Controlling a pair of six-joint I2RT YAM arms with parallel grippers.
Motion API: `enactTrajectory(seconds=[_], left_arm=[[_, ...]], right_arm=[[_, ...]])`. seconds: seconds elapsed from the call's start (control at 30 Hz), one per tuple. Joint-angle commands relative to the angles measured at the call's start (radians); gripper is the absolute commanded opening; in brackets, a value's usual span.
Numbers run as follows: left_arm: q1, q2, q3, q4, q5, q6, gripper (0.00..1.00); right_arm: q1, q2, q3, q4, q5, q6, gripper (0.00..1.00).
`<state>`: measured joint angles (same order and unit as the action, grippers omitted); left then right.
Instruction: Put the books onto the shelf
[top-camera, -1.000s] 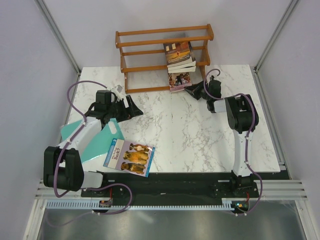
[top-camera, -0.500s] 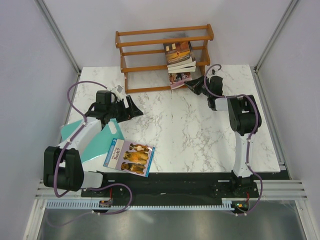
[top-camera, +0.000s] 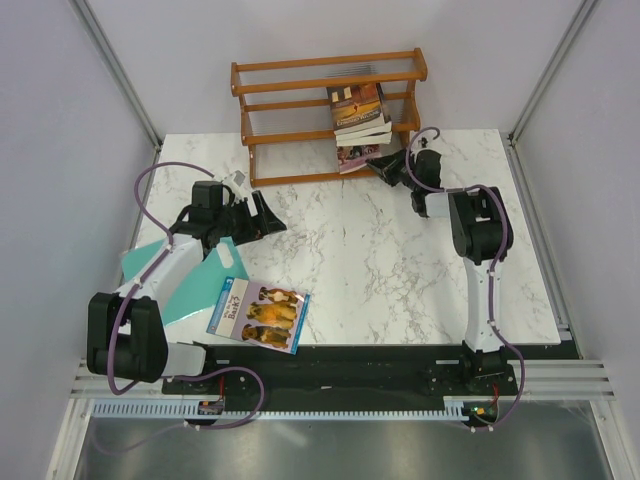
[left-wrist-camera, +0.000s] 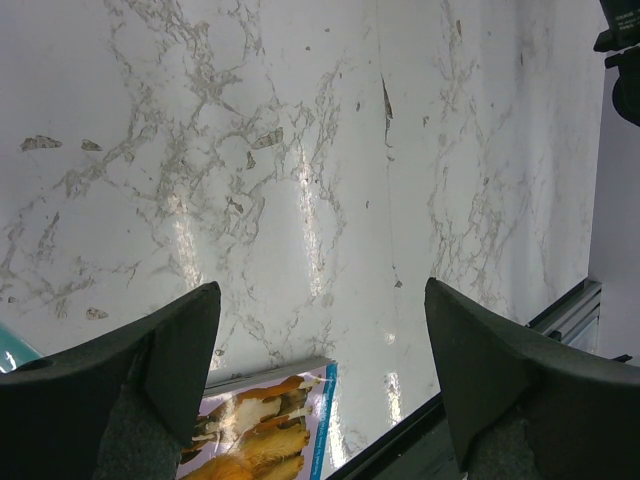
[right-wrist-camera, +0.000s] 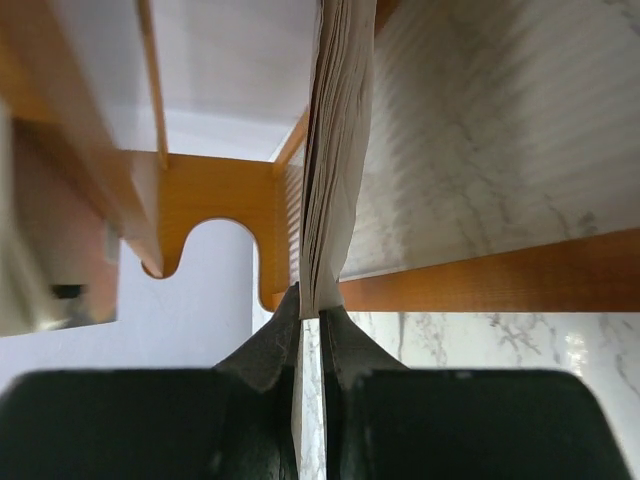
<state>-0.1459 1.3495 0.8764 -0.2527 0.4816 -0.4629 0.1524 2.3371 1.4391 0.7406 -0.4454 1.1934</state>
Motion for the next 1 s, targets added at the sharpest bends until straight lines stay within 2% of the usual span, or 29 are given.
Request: enactTrajectory(seconds=[0.0, 0.13, 0.2, 0.4, 0.43, 0.53, 0.67, 0.8, 0.9, 0.97], left_arm=[[0.005, -0.006, -0.007, 0.013, 0.014, 0.038, 0.89], [0.005, -0.004, -0.005, 0.015, 0.017, 0.036, 0.89], [0.005, -0.004, -0.007, 0.015, 0.017, 0.036, 0.89], [0.005, -0.012, -0.01, 0.013, 0.015, 0.04, 0.89], [0.005, -0.01, -0.008, 0.013, 0.015, 0.04, 0.89], [0.005, -0.013, -0.01, 0.013, 0.012, 0.04, 0.89], [0.005, -0.018, 0.002, -0.002, 0.005, 0.053, 0.89], [0.006, -0.035, 0.041, -0.063, -0.021, 0.084, 0.89], [0.006, -0.061, 0.067, -0.134, -0.046, 0.09, 0.9], [0.006, -0.067, 0.084, -0.244, -0.11, 0.057, 0.9]], right_arm=[[0.003, 0.025, 0.041, 0.039, 0.005, 0.018, 0.01], [0.001, 0.045, 0.038, 0.042, 0.004, 0.032, 0.04], [0.003, 0.054, 0.035, 0.039, 0.004, 0.041, 0.11], [0.003, 0.044, -0.003, 0.029, 0.011, 0.035, 0.39], [0.003, 0.041, -0.009, 0.026, 0.01, 0.034, 0.46], [0.003, 0.024, -0.034, 0.028, 0.005, 0.029, 0.55], [0.001, -0.007, -0.08, 0.042, -0.006, 0.037, 0.59], [0.003, -0.05, -0.196, 0.069, -0.032, 0.043, 0.62], [0.009, -0.114, -0.323, 0.1, -0.058, 0.04, 0.63], [0.029, -0.163, -0.368, 0.05, -0.085, -0.007, 0.63]])
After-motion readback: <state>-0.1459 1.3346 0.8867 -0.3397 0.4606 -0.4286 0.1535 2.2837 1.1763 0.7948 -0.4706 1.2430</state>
